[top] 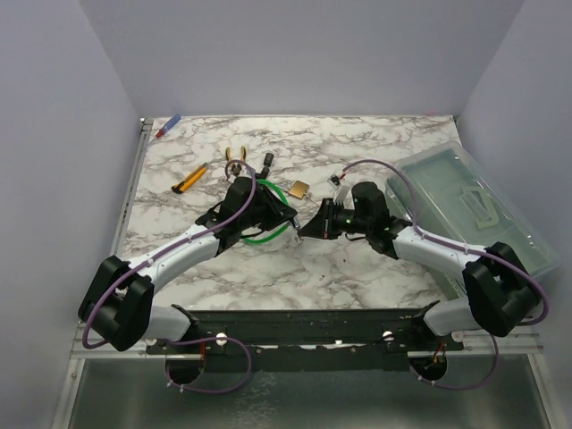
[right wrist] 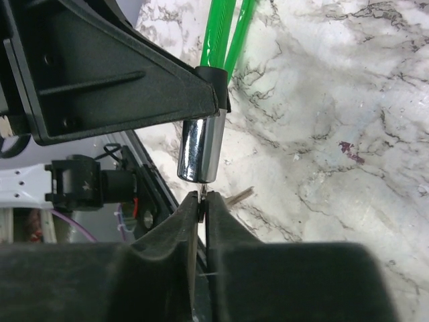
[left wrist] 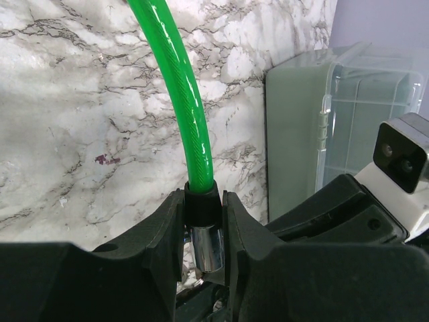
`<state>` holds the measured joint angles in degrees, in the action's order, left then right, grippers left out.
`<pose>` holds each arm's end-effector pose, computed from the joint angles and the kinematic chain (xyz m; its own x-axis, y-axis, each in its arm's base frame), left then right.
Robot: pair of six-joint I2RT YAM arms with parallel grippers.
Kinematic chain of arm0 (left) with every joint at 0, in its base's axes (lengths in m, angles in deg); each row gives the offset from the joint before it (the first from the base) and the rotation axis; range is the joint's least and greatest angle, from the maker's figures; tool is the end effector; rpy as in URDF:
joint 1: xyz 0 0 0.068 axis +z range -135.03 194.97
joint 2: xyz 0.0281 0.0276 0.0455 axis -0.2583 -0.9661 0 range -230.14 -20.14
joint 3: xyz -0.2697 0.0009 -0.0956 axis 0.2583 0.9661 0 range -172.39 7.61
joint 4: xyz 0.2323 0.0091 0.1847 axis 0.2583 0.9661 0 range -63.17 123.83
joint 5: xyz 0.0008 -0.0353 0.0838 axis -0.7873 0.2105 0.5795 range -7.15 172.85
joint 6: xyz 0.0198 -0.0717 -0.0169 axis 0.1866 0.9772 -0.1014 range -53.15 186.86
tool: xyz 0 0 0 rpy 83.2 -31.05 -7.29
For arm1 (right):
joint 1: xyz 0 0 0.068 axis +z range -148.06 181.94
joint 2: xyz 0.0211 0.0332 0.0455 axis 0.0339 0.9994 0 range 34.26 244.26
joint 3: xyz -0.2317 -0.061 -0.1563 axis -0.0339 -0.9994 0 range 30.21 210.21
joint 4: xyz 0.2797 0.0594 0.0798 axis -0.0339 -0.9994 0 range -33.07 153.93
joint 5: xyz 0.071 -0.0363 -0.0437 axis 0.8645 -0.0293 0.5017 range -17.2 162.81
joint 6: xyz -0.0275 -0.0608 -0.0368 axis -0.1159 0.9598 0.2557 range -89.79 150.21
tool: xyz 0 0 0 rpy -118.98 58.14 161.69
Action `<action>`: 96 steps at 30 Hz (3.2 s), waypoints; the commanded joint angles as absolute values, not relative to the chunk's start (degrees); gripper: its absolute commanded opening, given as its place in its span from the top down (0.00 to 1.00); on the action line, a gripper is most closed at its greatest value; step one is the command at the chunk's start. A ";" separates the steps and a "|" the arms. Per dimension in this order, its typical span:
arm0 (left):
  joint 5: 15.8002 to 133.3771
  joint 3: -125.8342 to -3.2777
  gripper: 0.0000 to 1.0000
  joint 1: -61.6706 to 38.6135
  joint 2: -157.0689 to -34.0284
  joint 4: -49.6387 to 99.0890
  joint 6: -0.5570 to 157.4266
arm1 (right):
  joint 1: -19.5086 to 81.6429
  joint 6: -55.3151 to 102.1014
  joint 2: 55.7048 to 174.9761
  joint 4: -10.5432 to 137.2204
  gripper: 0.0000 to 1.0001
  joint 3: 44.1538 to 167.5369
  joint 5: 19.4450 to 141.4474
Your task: Unlock with the key
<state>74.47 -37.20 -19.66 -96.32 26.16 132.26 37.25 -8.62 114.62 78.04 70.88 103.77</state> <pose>0.2784 -0.2037 0.2170 -0.7798 -0.5547 -0.2902 -0.1050 0.5730 -0.8128 0.2631 0.2271 0.1972 -0.8227 0.0761 -0.5633 -0.4602 0.4927 0.7386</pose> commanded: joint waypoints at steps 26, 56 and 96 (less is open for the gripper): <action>71.49 -27.89 1.00 -19.83 -83.12 8.60 136.41 | 37.64 -35.66 118.90 116.56 1.00 62.99 109.20; 82.41 -14.75 1.00 -19.83 -62.85 -9.22 137.06 | 37.88 -66.85 136.93 153.56 1.00 73.65 111.29; 86.52 -15.29 1.00 -19.75 -61.35 -3.38 132.38 | 36.85 -47.48 122.93 114.45 0.49 74.81 117.27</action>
